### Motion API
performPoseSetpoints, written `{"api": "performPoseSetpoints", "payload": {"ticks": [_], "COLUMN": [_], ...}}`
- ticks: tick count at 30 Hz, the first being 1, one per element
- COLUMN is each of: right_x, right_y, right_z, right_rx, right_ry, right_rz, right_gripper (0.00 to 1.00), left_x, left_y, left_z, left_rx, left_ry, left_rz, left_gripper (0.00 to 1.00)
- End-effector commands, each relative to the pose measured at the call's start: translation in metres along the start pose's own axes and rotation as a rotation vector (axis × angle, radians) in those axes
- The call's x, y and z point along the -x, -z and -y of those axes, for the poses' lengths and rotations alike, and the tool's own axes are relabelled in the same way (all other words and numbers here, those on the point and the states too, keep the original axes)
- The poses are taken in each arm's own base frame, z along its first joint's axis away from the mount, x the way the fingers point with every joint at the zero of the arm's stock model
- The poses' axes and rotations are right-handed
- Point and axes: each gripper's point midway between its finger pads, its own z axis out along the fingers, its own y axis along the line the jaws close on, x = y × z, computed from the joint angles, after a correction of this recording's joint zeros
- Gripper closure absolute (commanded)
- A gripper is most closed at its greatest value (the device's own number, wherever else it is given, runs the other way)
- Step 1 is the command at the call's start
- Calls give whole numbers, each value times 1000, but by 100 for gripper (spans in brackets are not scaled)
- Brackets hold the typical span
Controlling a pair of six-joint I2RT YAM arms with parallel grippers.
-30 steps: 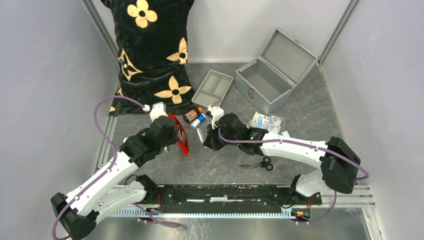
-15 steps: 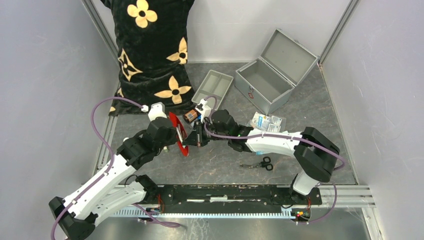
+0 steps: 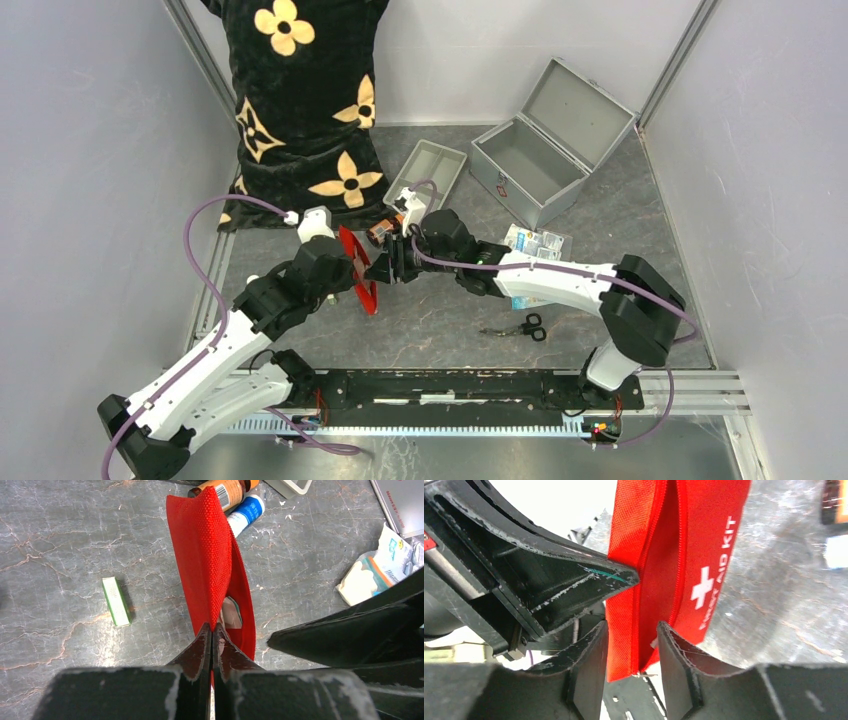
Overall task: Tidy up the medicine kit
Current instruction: Place the medical item at the medicine pouch, then adjust the medicine pouch.
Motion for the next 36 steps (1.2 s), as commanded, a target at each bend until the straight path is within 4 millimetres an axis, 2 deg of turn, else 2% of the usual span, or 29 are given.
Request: {"api": "performPoseSetpoints", "payload": {"ticks": [1,5,7,10,12,16,19,20,22,25,31,34,36], "right_x": [42,54,58,58,59,56,52,51,48,56,75,84,89], "right_y": [28,60,76,97,109,126,129,128,129,137,159,167,170], "right_z": [-1,33,48,65,70,68,49,37,19,1,-28,-45,-48], "right_rx": [-111,-314,-397,-490,-515,-478,-348,-280,-175,-113,-47,-4,29], "right_ry": [178,275,305,356,397,506,623,691,823,987,1247,1312,1328], "right_rz": [111,137,146,147,155,185,183,181,157,173,249,190,145], "right_gripper": [49,38,31,23,18,11,12,12,13,11,13,15,20], "left_x": [14,22,24,27,29,26,17,13,6,-3,-1,4,8], "left_y": [3,7,10,16,20,27,34,37,40,44,78,92,95], "left_z": [3,-1,6,26,37,65,85,92,100,106,131,140,145], "left_rx": [-3,22,-16,-133,-198,-365,-496,-537,-592,-651,-888,-963,-978], "left_ry": [-7,-11,-15,-32,-47,-158,-296,-342,-435,-568,-734,-790,-804], "left_rz": [47,68,68,70,71,58,4,-24,-77,-151,-171,-181,-192], "left_gripper": [98,98,98,98,98,98,98,98,98,98,98,98,98]}}
